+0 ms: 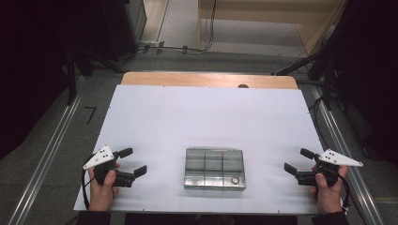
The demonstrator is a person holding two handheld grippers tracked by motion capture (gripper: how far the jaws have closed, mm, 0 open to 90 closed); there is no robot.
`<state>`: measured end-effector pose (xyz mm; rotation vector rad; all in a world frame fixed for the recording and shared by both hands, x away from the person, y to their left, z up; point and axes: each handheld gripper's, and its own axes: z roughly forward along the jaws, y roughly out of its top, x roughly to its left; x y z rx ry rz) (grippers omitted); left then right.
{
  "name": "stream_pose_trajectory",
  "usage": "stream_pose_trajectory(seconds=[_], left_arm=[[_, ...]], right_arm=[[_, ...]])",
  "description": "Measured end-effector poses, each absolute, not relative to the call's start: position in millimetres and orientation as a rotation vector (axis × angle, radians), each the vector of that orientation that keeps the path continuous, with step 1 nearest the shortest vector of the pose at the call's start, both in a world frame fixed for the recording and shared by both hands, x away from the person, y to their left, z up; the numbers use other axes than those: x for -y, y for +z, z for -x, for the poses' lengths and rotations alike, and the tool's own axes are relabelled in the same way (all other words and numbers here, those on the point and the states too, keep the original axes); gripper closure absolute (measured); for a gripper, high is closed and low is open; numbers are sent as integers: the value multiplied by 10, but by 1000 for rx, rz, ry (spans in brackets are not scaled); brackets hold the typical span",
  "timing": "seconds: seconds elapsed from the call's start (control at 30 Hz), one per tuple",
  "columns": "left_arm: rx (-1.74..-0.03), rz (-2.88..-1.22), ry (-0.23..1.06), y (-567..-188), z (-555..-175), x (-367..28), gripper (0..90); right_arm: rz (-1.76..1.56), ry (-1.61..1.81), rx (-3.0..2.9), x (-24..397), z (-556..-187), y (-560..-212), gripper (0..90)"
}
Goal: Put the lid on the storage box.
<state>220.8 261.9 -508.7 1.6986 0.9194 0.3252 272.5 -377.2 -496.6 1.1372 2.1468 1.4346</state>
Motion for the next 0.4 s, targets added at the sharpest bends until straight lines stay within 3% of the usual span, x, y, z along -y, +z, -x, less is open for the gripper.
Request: stream_pose_trajectory(seconds=[0.4], left_arm=[[-919,-1699,317,-5097,-2210,-2619,0]], right_arm=[[-1145,1424,-2156,3748,-2744,-4984,0]])
